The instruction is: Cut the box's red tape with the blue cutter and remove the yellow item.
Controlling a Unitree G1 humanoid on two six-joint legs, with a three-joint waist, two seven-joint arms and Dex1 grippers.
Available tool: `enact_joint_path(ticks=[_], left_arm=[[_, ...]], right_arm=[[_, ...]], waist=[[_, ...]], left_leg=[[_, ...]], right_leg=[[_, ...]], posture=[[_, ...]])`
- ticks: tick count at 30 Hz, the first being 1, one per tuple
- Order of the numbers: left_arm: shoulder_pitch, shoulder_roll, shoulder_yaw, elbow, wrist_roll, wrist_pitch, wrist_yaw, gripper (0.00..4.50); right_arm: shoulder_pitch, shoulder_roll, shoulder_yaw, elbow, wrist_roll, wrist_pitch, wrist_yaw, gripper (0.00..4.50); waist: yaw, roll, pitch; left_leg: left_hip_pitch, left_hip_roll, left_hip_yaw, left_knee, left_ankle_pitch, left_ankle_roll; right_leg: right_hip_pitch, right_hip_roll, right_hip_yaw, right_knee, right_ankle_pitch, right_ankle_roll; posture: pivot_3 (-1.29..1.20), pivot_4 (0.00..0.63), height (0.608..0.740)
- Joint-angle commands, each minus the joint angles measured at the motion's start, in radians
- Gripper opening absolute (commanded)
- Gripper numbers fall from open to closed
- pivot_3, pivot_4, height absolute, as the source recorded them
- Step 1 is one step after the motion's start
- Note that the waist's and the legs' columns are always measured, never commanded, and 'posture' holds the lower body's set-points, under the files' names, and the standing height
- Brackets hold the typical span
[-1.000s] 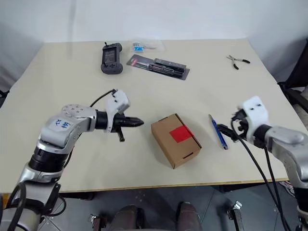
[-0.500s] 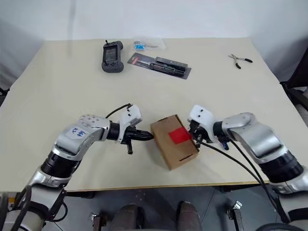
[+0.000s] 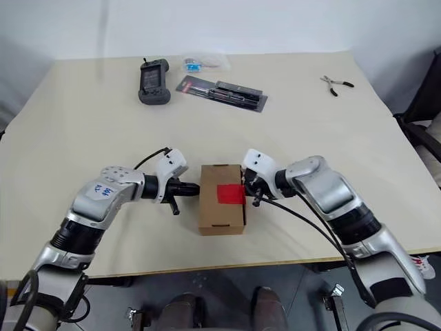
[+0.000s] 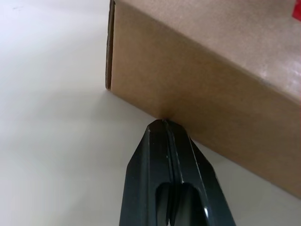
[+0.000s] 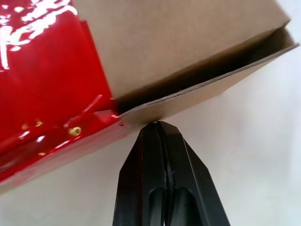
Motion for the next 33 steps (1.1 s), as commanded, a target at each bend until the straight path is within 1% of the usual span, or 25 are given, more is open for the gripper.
enact_joint_path(ticks=[1, 5, 10, 14, 19, 23, 28, 33], left_arm=[[0.017, 0.003, -0.003, -0.023, -0.004, -0.018, -0.016, 0.0], [0.021, 0.017, 0.011, -0.027, -0.005, -0.015, -0.018, 0.0], [0.027, 0.038, 0.02, -0.053, -0.017, 0.005, -0.033, 0.0], [0.037, 0.043, 0.027, -0.053, -0.025, 0.011, -0.041, 0.0], [0.078, 0.084, 0.031, -0.104, -0.045, 0.045, -0.071, 0.0], [0.092, 0.101, 0.031, -0.111, -0.034, 0.041, -0.076, 0.0], [0.085, 0.115, 0.04, -0.07, -0.008, 0.006, -0.068, 0.0], [0.077, 0.135, 0.047, -0.027, 0.006, -0.031, -0.08, 0.0]], right_arm=[[-0.03, 0.084, 0.027, -0.052, 0.02, 0.011, 0.012, 0.03], [-0.041, 0.125, 0.018, -0.062, 0.013, 0.027, 0.006, 0.03], [-0.05, 0.144, 0.003, -0.073, 0.012, 0.038, 0.005, 0.03], [-0.037, 0.139, -0.003, -0.075, 0.003, 0.039, -0.004, 0.03], [-0.019, 0.134, -0.021, -0.061, -0.001, 0.028, -0.022, 0.03], [-0.026, 0.146, -0.031, -0.055, 0.007, 0.031, -0.025, 0.03], [-0.021, 0.139, -0.017, -0.046, -0.03, -0.01, -0.031, 0.03], [0.001, 0.11, -0.034, -0.078, -0.026, 0.001, -0.029, 0.03]], waist=[[-0.006, 0.0, 0.0], [-0.013, 0.0, 0.0], [-0.019, 0.0, 0.0], [-0.019, 0.0, 0.0], [-0.02, 0.0, 0.0], [-0.019, 0.0, 0.0], [-0.019, 0.0, 0.0], [-0.019, 0.0, 0.0]], left_leg=[[0.001, 0.0, 0.0, 0.0, 0.0, 0.0], [0.001, 0.0, 0.0, 0.0, 0.0, 0.0], [0.001, 0.0, 0.0, 0.0, 0.0, 0.0], [0.001, 0.0, 0.0, -0.001, 0.0, 0.0], [0.001, 0.0, 0.0, -0.001, 0.0, 0.0], [0.001, 0.0, 0.0, -0.001, 0.0, 0.0], [0.001, 0.0, 0.0, -0.001, 0.0, 0.0], [0.001, 0.0, 0.0, -0.001, 0.0, 0.0]], right_leg=[[0.0, 0.0, 0.0, 0.001, 0.0, 0.0], [0.0, 0.0, 0.0, 0.001, 0.0, 0.0], [0.0, 0.0, 0.0, 0.001, 0.0, 0.0], [0.0, 0.0, 0.0, 0.001, 0.0, 0.0], [0.0, 0.0, 0.0, 0.001, 0.0, 0.0], [0.0, 0.0, 0.0, 0.001, 0.0, 0.0], [0.0, 0.0, 0.0, 0.001, 0.0, 0.0], [0.0, 0.0, 0.0, 0.001, 0.0, 0.0]], posture=[[0.0, 0.15, 0.74], [0.0, 0.15, 0.74], [0.0, 0.15, 0.74], [0.0, 0.15, 0.74], [0.0, 0.15, 0.74], [0.0, 0.15, 0.74], [0.0, 0.15, 0.74], [0.0, 0.15, 0.74]])
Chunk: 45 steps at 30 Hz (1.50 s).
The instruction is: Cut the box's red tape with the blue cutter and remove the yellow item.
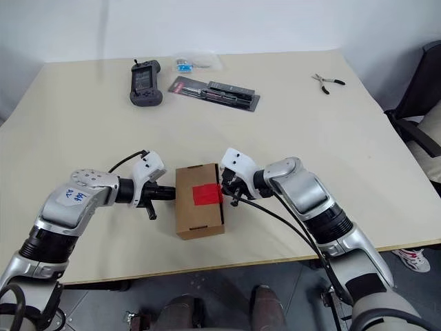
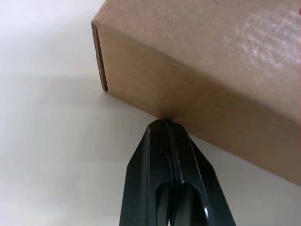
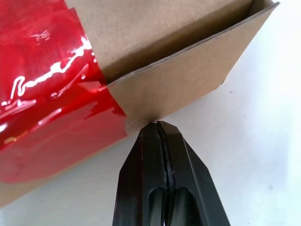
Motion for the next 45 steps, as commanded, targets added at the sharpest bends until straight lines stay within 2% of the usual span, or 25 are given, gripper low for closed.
enact_joint_path(ticks=[1, 5, 8, 13, 19, 23, 28, 33, 38, 45], left_arm=[[0.002, 0.018, -0.005, 0.012, 0.008, -0.011, -0.013, 0.0], [-0.015, 0.068, 0.011, 0.052, 0.026, -0.048, -0.036, 0.0], [-0.052, 0.09, 0.023, 0.098, 0.031, -0.072, -0.042, 0.0], [-0.162, 0.072, 0.062, 0.13, -0.013, -0.076, -0.059, 0.0], [-0.258, -0.023, 0.039, 0.116, -0.065, -0.054, -0.088, 0.0], [-0.292, -0.066, 0.029, 0.142, -0.069, -0.064, -0.105, 0.0], [-0.292, -0.072, -0.002, 0.137, -0.069, -0.056, -0.15, 0.0], [-0.252, -0.072, -0.093, 0.099, -0.028, -0.072, -0.185, 0.0], [-0.225, -0.052, -0.102, 0.046, -0.043, -0.038, -0.209, 0.0], [-0.198, -0.019, -0.159, 0.062, 0.029, -0.092, -0.2, 0.0]], right_arm=[[0.002, -0.008, -0.017, -0.05, 0.0, -0.028, -0.004, 0.03], [0.018, -0.052, -0.065, -0.063, -0.014, -0.033, -0.04, 0.03], [0.029, -0.106, -0.084, -0.07, -0.025, -0.027, -0.053, 0.57], [0.033, -0.181, -0.163, -0.125, -0.012, 0.022, -0.08, 2.37], [0.0, -0.122, -0.3, -0.258, 0.118, 0.189, -0.121, 4.43], [0.022, -0.089, -0.304, -0.331, 0.161, 0.245, -0.155, 4.47], [0.059, -0.067, -0.268, -0.352, 0.172, 0.248, -0.194, 4.47], [0.093, -0.022, -0.237, -0.365, 0.197, 0.264, -0.228, 4.47], [0.116, -0.033, -0.213, -0.372, 0.202, 0.262, -0.238, 4.47], [0.118, -0.06, -0.189, -0.37, 0.198, 0.249, -0.243, 4.47]], waist=[[0.0, 0.0, 0.0], [0.0, 0.0, 0.0], [0.002, 0.0, 0.0], [0.006, -0.001, 0.001], [0.004, -0.001, 0.0], [0.0, -0.001, 0.001], [0.001, -0.001, 0.001], [0.002, -0.001, 0.001], [0.002, -0.001, 0.0], [0.003, -0.001, 0.0]], left_leg=[[0.0, 0.0, 0.0, 0.0, 0.0, 0.0], [0.0, 0.0, 0.0, 0.0, 0.0, 0.0], [0.0, 0.0, 0.0, 0.0, 0.0, 0.0], [-0.002, 0.0, 0.0, 0.001, 0.0, 0.0], [-0.003, 0.0, 0.0, 0.0, 0.0, 0.0], [-0.003, 0.0, 0.0, 0.0, 0.0, 0.0], [-0.003, 0.0, 0.0, 0.0, 0.0, 0.0], [-0.003, 0.0, 0.0, 0.0, 0.0, 0.0], [-0.003, 0.0, 0.0, 0.001, 0.0, 0.0], [-0.001, 0.0, 0.0, 0.001, 0.0, 0.0]], right_leg=[[0.0, 0.0, 0.0, 0.0, 0.0, 0.0], [0.0, 0.0, 0.0, 0.0, 0.0, 0.0], [0.0, 0.0, 0.0, 0.0, 0.0, 0.0], [-0.001, 0.0, 0.0, -0.001, 0.0, 0.0], [-0.002, 0.0, -0.001, 0.0, 0.0, 0.0], [-0.002, 0.0, -0.001, 0.0, 0.0, 0.0], [-0.002, 0.0, -0.001, 0.0, 0.0, 0.0], [-0.002, 0.0, -0.001, 0.0, 0.0, 0.0], [-0.002, 0.0, -0.001, 0.0, 0.0, 0.0], [0.0, 0.0, -0.001, 0.0, 0.0, 0.0]], posture=[[0.0, 0.15, 0.74], [0.0, 0.15, 0.74], [0.0, 0.15, 0.74], [0.0, 0.15, 0.74], [0.0, 0.15, 0.74], [0.0, 0.15, 0.74], [0.0, 0.15, 0.74], [0.0, 0.15, 0.74], [0.0, 0.15, 0.74], [0.0, 0.15, 0.74]])
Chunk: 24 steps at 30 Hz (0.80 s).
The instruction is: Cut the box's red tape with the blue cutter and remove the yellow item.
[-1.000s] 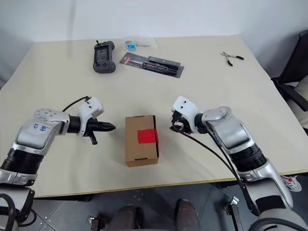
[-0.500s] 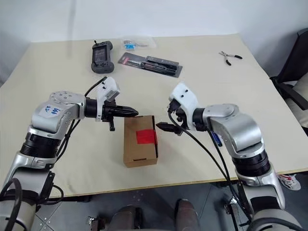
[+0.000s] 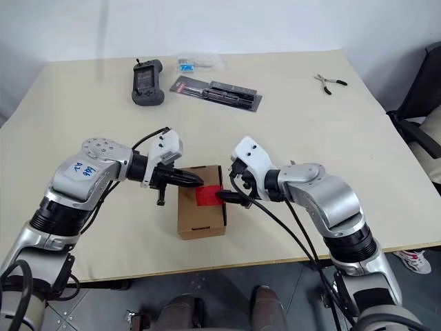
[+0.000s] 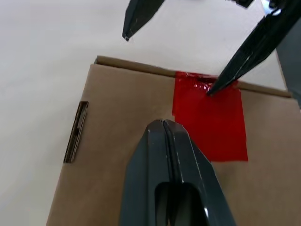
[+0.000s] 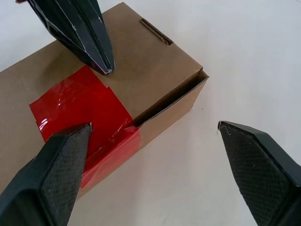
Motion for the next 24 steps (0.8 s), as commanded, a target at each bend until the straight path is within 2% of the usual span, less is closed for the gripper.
enact_joint_path(ticks=[1, 6, 11, 17, 20, 24], left_arm=[[0.038, 0.018, -0.047, 0.016, 0.054, -0.011, 0.007, 0.0], [0.043, 0.015, -0.044, 0.015, 0.05, -0.013, 0.01, 0.0], [0.043, 0.008, -0.043, 0.02, 0.05, -0.018, 0.016, 0.0], [0.057, 0.006, -0.042, 0.017, 0.052, -0.019, 0.026, 0.0], [0.059, 0.002, -0.04, 0.015, 0.054, -0.017, 0.034, 0.0], [0.063, -0.002, -0.034, 0.014, 0.054, -0.011, 0.051, 0.0]], right_arm=[[0.004, -0.023, 0.003, -0.027, 0.004, 0.005, -0.007, 4.47], [0.028, -0.073, 0.023, -0.027, -0.007, -0.004, 0.005, 4.47], [0.083, -0.187, 0.141, 0.042, -0.122, -0.11, 0.005, 4.47], [0.098, -0.221, 0.159, 0.066, -0.162, -0.157, 0.024, 4.47], [0.114, -0.221, 0.122, 0.053, -0.143, -0.136, 0.03, 4.47], [0.153, -0.184, -0.022, 0.013, -0.03, -0.023, 0.034, 4.47]], waist=[[0.001, 0.0, 0.0], [0.001, 0.0, -0.001], [0.005, -0.002, -0.003], [0.006, -0.001, -0.005], [0.008, -0.001, -0.005], [0.024, -0.001, -0.005]], left_leg=[[0.001, 0.0, 0.0, 0.0, 0.0, 0.0], [0.002, 0.0, 0.0, 0.0, 0.0, 0.0], [0.007, 0.0, 0.0, -0.001, 0.0, 0.0], [0.01, 0.0, 0.002, -0.001, 0.0, 0.001], [0.01, 0.0, 0.002, -0.001, 0.0, 0.001], [0.01, 0.0, 0.002, -0.001, -0.001, 0.001]], right_leg=[[0.001, 0.0, 0.0, 0.0, 0.0, 0.0], [0.002, 0.0, 0.0, 0.0, 0.0, 0.0], [0.007, 0.0, 0.0, -0.001, 0.0, 0.0], [0.008, 0.0, 0.002, 0.0, 0.0, 0.0], [0.009, 0.0, 0.002, -0.001, 0.0, -0.001], [0.009, 0.0, 0.002, -0.001, 0.0, -0.001]], posture=[[0.0, 0.15, 0.74], [0.0, 0.15, 0.74], [0.0, 0.15, 0.74], [0.0, 0.15, 0.74], [0.0, 0.15, 0.74], [0.0, 0.15, 0.74]])
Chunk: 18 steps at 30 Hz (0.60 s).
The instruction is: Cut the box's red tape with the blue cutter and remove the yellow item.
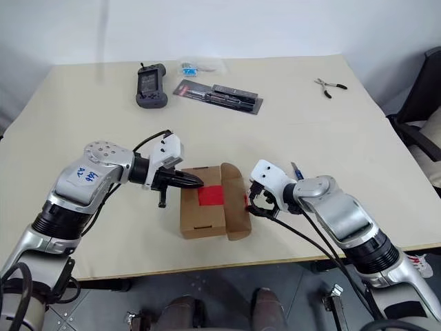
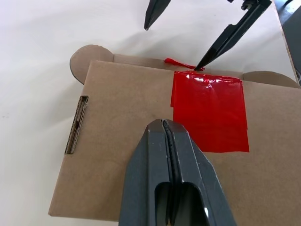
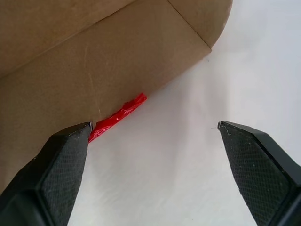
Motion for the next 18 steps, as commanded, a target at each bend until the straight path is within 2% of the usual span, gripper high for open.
enact_joint_path(ticks=[1, 4, 9, 13, 18], left_arm=[[0.038, 0.006, -0.032, 0.017, 0.039, 0.024, 0.018, 0.0], [0.041, 0.004, -0.031, 0.017, 0.039, 0.023, 0.025, 0.0], [0.048, 0.001, -0.03, 0.014, 0.039, 0.026, 0.035, 0.0], [0.064, 0.005, -0.02, -0.004, 0.031, 0.046, 0.048, 0.0], [0.08, 0.009, -0.014, -0.032, 0.027, 0.063, 0.055, 0.0]], right_arm=[[0.034, 0.037, -0.165, -0.038, 0.121, 0.14, 0.009, 4.47], [0.059, 0.079, -0.285, -0.043, 0.219, 0.267, 0.008, 4.47], [0.056, 0.216, -0.422, -0.008, 0.338, 0.428, -0.023, 4.47], [0.025, 0.31, -0.444, 0.1, 0.352, 0.451, -0.063, 4.47], [-0.021, 0.353, -0.41, 0.211, 0.347, 0.431, -0.079, 4.47]], waist=[[0.004, 0.0, 0.0], [0.005, 0.0, 0.0], [0.005, 0.0, 0.0], [0.003, 0.0, 0.0], [0.001, 0.001, 0.0]], left_leg=[[0.0, 0.0, 0.0, 0.0, 0.0, 0.0], [0.0, 0.0, 0.0, 0.0, 0.0, 0.0], [0.0, 0.0, 0.0, 0.0, 0.0, 0.0], [0.0, 0.0, 0.0, 0.0, 0.0, 0.0], [0.002, 0.0, 0.001, 0.0, 0.0, 0.0]], right_leg=[[0.0, 0.0, 0.0, 0.0, 0.0, 0.0], [0.0, 0.0, 0.0, 0.0, 0.0, 0.0], [0.0, 0.0, 0.0, 0.001, 0.0, -0.001], [0.0, 0.0, 0.001, 0.0, 0.0, -0.001], [0.0, 0.001, 0.001, 0.001, 0.0, -0.001]], posture=[[0.0, 0.15, 0.74], [0.0, 0.15, 0.74], [0.0, 0.15, 0.74], [0.0, 0.15, 0.74], [0.0, 0.15, 0.74]])
